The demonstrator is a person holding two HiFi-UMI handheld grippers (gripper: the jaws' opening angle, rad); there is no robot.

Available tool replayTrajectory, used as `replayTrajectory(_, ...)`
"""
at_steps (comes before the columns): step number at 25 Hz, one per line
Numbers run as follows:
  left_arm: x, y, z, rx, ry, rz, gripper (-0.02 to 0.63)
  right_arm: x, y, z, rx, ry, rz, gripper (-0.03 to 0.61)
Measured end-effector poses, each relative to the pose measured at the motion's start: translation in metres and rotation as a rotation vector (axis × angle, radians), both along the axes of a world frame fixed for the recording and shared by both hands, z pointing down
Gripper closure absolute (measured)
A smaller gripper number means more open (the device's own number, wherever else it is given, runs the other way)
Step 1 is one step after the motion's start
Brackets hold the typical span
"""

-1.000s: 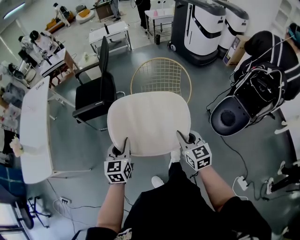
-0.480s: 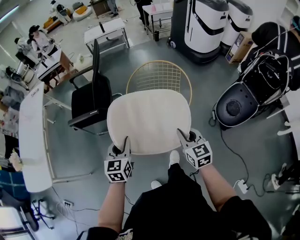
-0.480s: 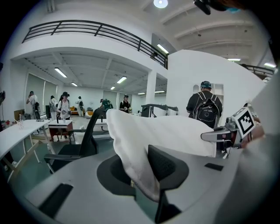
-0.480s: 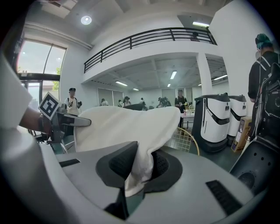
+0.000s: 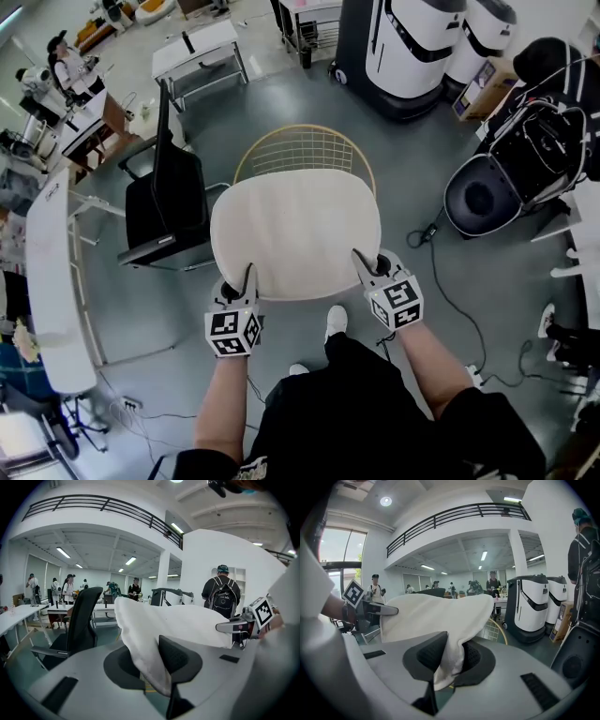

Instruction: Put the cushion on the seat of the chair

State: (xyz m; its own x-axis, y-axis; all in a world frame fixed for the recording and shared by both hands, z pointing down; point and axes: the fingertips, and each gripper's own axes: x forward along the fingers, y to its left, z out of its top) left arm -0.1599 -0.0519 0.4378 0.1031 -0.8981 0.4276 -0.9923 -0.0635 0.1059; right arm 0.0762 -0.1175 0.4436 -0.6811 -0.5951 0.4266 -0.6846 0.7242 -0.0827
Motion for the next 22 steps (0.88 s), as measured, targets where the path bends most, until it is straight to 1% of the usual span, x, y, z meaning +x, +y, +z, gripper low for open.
replayTrajectory(4, 0.009, -0.029, 0.011, -0.020, -0.011, 0.000, 0.511, 0.009, -0.029, 0.010, -0.015, 0.001, -0.006, 0.522)
replayTrajectory(9, 0.011, -0.063, 0.028, -0.045, -0.021, 0.001, 0.510, 0.010, -0.063, 0.029, -0.027, 0.010, -0.020, 0.522)
replayTrajectory(16, 0.008, -0.101, 0.054, -0.078, -0.022, 0.041, 0.509, 0.009, -0.093, 0.054, -0.049, 0.031, 0.006, 0.522)
replayTrajectory(22, -0.002, -0.128, 0.102, -0.113, -0.005, 0.082, 0.509, 0.000, -0.113, 0.102, -0.067, 0.081, 0.040, 0.521)
